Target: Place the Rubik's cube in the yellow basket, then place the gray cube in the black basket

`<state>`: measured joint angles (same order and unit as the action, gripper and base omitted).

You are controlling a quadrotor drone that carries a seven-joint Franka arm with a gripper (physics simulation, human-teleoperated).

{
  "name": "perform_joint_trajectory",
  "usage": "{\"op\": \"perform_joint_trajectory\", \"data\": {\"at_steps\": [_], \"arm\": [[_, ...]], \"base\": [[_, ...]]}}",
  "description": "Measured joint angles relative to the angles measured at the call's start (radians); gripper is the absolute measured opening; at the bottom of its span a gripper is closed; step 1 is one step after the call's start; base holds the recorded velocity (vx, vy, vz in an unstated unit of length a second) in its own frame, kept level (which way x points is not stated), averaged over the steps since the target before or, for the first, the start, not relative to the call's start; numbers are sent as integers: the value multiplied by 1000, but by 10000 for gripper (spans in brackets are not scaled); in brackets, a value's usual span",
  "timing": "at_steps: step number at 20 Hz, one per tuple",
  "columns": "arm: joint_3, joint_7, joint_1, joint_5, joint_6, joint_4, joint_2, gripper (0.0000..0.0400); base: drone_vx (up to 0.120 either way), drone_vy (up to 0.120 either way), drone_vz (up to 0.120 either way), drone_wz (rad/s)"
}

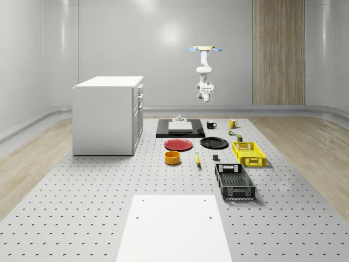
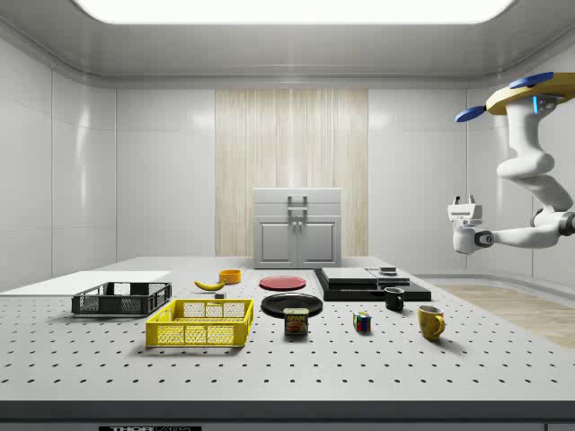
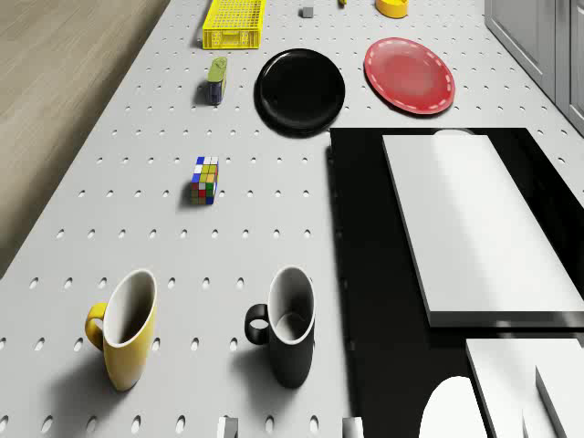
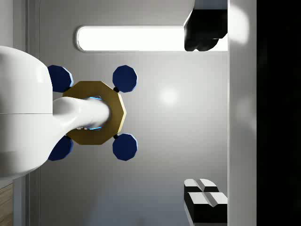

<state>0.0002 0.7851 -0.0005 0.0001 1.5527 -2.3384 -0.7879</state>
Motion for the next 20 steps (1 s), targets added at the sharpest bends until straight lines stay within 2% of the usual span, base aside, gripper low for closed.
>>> {"op": "perform_joint_trajectory", "data": {"at_steps": [5,10,13,20], "arm": [[1,-1,-2,1,-84,106,19,400],[2,-2,-4,2,-145,206,53,400],[3,-2,-5,2,-168,248,69,400],[3,-3,-6,2,-189,289,84,400]], "base": [[0,0,0,0],[0,0,0,0],[0,0,0,0],[11,120,0,0]]}}
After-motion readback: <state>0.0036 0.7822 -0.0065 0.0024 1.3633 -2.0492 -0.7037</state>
